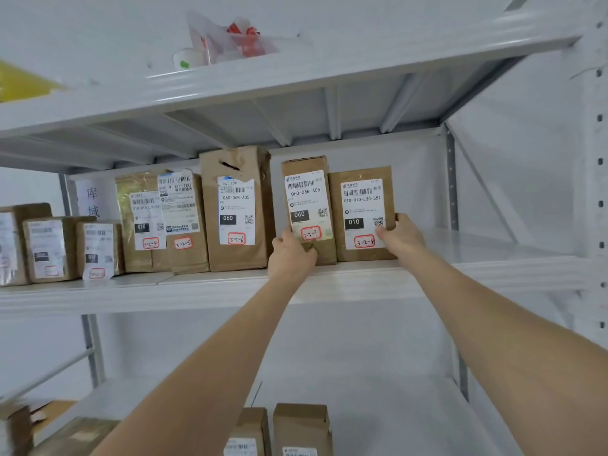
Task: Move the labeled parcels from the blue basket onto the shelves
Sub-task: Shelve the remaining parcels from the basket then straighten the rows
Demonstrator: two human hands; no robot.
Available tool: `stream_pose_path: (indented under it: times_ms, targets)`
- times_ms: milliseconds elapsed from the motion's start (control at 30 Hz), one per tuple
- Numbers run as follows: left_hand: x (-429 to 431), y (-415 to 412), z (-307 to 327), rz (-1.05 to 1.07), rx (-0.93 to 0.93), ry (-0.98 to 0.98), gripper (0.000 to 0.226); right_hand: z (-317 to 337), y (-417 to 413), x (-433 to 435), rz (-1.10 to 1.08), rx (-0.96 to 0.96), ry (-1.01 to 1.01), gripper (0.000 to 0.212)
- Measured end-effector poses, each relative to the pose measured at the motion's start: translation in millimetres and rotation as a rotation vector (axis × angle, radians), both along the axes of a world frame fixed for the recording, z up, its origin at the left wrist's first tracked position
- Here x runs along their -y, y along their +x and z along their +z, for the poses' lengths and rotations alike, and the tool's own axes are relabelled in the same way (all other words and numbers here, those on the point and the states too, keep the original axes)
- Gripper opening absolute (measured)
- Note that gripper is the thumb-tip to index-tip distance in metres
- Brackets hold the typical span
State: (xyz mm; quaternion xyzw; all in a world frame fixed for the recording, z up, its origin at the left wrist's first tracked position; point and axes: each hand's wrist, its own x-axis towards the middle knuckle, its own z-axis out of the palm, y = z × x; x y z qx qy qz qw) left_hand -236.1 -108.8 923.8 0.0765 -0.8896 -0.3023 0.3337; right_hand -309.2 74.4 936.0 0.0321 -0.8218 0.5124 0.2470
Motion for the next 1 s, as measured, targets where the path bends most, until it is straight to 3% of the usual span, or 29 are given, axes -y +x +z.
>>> stream_pose_path:
  times_ms: [267, 367, 533, 667, 767, 1000]
  targets:
    - [19, 16, 3, 0.193, -0.008, -0.188, 0.042, 4, 11, 30, 0.058, 0.006, 0.042, 0.042]
    - [30, 16, 5, 0.208, -0.035, -0.155, 0.043, 6, 13, 40, 0.048, 0.022, 0.01, 0.037]
    - [49, 14, 2, 0.17, -0.027, -0.118, 0.038, 3, 15, 49, -0.026, 0.062, -0.024, 0.044]
    - [48, 13, -4, 0.067, -0.149, -0.29, 0.053, 1, 21, 56, -0.106, 0.053, 0.008, 0.053]
    - [42, 10, -4, 0.014, -0.138, -0.403, 0.061, 1, 29, 63, -0.132, 0.051, 0.008, 0.052]
    - [41, 3, -7, -0.032, -0.008, -0.432, 0.045, 2, 35, 66, -0.115, 0.065, 0.049, 0.045]
